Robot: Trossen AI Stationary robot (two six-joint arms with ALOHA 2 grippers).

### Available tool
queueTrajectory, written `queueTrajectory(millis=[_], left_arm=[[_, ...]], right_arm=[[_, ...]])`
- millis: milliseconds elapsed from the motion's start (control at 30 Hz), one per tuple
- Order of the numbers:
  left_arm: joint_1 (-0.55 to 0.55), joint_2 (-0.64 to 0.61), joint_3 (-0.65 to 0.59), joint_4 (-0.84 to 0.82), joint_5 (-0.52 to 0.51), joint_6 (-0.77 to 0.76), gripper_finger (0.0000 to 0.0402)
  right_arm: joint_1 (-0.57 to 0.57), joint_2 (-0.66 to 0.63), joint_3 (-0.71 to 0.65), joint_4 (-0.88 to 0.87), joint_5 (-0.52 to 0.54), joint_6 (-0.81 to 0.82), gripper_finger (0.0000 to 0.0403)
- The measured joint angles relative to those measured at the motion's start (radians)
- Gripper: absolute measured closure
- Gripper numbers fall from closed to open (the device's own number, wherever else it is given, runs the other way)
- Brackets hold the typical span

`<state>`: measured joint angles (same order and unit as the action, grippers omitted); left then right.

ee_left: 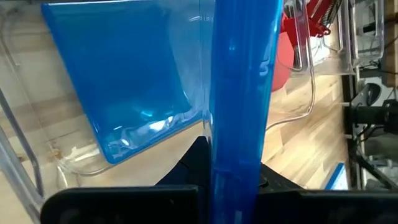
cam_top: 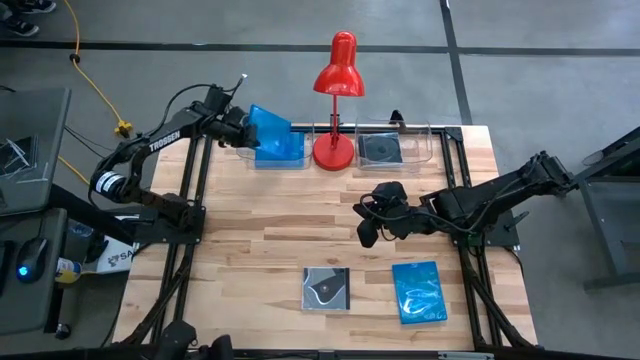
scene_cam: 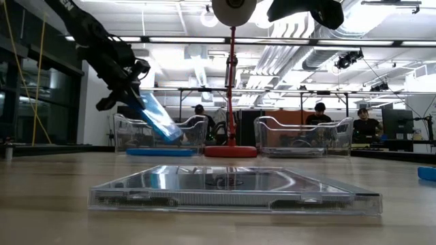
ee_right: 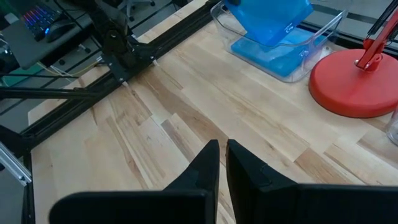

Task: Pick & place jewel cases by type
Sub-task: Put the left blue cd case into the left transparent bin

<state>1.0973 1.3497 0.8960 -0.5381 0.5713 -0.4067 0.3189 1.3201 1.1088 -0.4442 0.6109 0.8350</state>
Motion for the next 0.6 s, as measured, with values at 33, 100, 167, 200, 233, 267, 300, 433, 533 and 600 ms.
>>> queueTrajectory(millis=[33, 100, 167, 200, 233, 267, 300, 433, 533, 600], left_arm=[[0.000, 0.000, -0.005, 0.009, 0.001, -0.013, 0.0385], [0.000, 0.001, -0.012, 0.020, 0.000, -0.036, 0.0385], [0.000, 0.005, -0.021, 0.025, -0.002, -0.048, 0.0385], [0.000, 0.007, -0.027, 0.028, -0.003, -0.052, 0.0385], [0.000, 0.008, -0.034, 0.033, -0.005, -0.061, 0.0385], [0.000, 0.008, -0.045, 0.044, -0.006, -0.071, 0.0385], [0.000, 0.008, -0.054, 0.059, -0.005, -0.082, 0.0385], [-0.017, 0.008, -0.090, 0.133, -0.002, -0.129, 0.0385], [-0.034, 0.014, -0.106, 0.190, 0.002, -0.152, 0.0385], [-0.046, 0.021, -0.108, 0.211, -0.001, -0.170, 0.0385]], right_arm=[[0.000, 0.000, 0.000, 0.000, 0.001, 0.001, 0.0391], [0.000, 0.000, 0.000, 0.000, 0.005, 0.004, 0.0391], [0.000, 0.000, 0.000, 0.000, 0.009, 0.005, 0.0391], [0.000, 0.000, 0.000, 0.000, 0.009, 0.006, 0.0391], [0.000, 0.000, 0.000, 0.000, 0.009, 0.006, 0.0391], [0.000, 0.000, 0.000, 0.000, 0.009, 0.006, 0.0391], [0.000, 0.000, 0.000, 0.000, 0.009, 0.006, 0.0391], [0.000, 0.000, 0.000, 0.000, 0.021, 0.021, 0.0391], [0.000, 0.000, 0.000, 0.000, 0.026, 0.021, 0.0391], [0.000, 0.000, 0.000, 0.000, 0.028, 0.021, 0.0391]])
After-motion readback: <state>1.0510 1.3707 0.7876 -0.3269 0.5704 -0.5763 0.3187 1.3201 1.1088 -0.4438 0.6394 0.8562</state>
